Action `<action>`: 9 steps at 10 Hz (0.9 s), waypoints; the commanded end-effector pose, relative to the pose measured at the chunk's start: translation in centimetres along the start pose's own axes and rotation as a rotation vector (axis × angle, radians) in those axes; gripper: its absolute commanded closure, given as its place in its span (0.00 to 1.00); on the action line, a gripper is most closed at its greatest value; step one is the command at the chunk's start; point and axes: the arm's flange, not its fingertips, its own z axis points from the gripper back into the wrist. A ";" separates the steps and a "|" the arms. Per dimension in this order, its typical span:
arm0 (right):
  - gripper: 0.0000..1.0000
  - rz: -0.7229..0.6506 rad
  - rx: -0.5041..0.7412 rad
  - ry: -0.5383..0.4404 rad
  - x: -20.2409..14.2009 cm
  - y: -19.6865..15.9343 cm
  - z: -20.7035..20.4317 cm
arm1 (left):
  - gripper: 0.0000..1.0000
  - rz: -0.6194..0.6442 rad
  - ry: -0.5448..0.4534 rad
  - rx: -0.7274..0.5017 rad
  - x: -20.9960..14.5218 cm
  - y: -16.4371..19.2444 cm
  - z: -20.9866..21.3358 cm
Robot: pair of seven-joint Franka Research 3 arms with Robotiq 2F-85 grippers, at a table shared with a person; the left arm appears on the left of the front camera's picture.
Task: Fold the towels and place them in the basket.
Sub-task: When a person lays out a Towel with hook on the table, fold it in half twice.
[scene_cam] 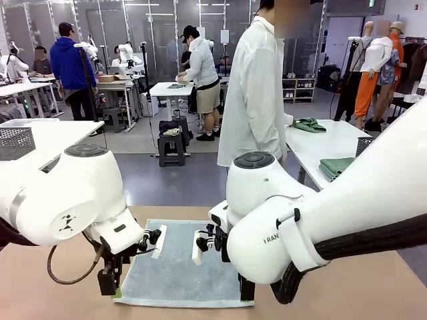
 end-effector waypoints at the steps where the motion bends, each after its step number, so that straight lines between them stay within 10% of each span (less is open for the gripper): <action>1: 0.00 0.009 0.003 -0.056 -0.4 0.0 -0.3 | 0.00 -0.022 -0.034 0.051 -0.8 0.1 -0.7; 9: 0.00 -0.004 0.007 -0.025 0.0 0.3 -0.8 | 0.00 -0.052 -0.035 0.033 -1.2 0.0 -1.2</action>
